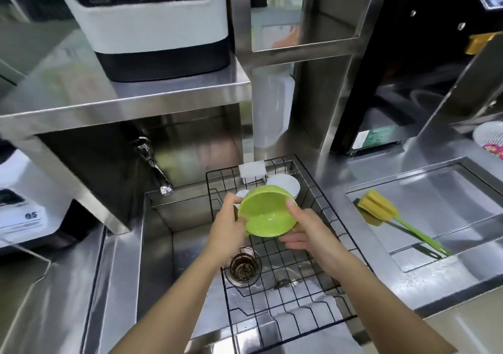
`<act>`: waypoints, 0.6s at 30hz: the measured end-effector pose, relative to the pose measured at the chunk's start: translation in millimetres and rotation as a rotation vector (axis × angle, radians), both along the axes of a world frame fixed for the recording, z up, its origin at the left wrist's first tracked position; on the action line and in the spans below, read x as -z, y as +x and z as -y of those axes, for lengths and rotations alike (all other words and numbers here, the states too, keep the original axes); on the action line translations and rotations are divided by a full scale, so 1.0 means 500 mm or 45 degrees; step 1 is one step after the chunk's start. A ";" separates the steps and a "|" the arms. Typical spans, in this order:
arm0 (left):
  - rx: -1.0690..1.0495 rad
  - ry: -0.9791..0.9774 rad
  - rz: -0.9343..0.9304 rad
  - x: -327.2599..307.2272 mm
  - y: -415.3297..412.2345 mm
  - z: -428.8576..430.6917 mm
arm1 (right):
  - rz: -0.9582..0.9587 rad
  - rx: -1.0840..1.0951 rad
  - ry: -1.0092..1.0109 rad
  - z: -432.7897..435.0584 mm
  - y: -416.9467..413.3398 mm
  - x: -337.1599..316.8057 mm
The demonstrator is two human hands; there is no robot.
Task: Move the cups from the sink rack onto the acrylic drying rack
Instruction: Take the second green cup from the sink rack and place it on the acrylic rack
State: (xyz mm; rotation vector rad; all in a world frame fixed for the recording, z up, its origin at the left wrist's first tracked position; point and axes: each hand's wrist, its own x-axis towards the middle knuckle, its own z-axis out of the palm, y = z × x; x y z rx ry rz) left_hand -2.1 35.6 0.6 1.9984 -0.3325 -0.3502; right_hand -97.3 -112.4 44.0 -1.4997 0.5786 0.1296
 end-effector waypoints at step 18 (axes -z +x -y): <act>-0.294 -0.417 -0.012 -0.224 -0.089 -0.384 | 0.529 -0.294 -0.168 -0.334 0.066 -0.125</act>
